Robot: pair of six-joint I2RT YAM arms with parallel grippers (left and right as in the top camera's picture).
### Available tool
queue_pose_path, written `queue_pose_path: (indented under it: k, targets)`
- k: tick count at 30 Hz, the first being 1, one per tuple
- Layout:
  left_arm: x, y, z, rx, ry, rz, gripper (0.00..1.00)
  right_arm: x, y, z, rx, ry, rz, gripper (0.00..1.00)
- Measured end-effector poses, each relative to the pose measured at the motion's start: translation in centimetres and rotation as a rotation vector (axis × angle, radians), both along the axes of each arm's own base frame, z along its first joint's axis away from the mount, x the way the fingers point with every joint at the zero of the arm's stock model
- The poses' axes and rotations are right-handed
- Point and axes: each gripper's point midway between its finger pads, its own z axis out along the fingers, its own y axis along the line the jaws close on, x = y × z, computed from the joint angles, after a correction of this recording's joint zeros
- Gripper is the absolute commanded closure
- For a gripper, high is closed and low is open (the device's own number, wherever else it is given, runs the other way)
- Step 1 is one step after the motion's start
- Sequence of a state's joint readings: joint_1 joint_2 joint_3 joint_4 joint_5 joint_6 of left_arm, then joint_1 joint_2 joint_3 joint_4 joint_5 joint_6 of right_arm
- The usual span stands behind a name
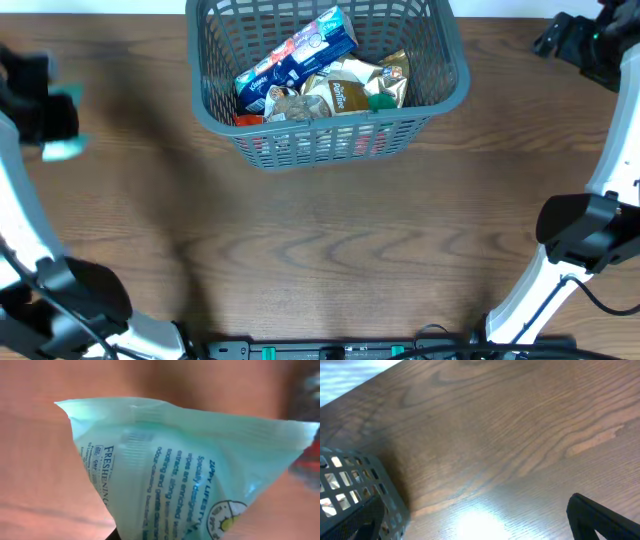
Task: Pack container
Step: 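Lift the mint-green wrapper and drop it into the basket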
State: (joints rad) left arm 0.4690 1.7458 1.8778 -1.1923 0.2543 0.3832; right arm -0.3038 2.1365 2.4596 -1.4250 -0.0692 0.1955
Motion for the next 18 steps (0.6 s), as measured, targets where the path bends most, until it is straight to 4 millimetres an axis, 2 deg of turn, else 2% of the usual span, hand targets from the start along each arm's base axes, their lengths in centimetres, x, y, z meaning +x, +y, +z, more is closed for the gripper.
queue_pose_path:
  k: [3,4,8,10,13,15,18]
  targets:
    - [2.0,-4.0,5.3,0.027,-0.122,-0.125,0.94,0.0,0.1,0.0,0.005,-0.001,0.004,0.01]
    - [2.4,-5.4,6.5,0.043,-0.15,-0.178,0.94,0.0,0.2,0.0,0.006,-0.001,0.005,0.01]
    - [4.0,-14.4,11.3,0.16,-0.306,-0.553,0.94,0.0,0.2,0.0,0.007,-0.002,0.007,0.01]
    - [4.5,-18.8,12.4,0.24,-0.374,-0.749,0.94,0.0,0.2,0.0,0.008,-0.001,0.006,0.01]
    - [5.1,-23.7,13.4,0.368,-0.462,-0.971,0.94,-0.1,0.3,-0.1,0.01,0.006,0.007,0.01]
    - [5.8,-26.1,14.0,0.445,-0.521,-1.078,0.94,-0.3,0.3,-0.2,0.012,0.014,0.009,0.01]
    - [6.8,-27.8,13.6,0.503,-0.55,-1.161,0.94,-0.6,0.4,-0.3,0.015,0.026,0.01,0.01]
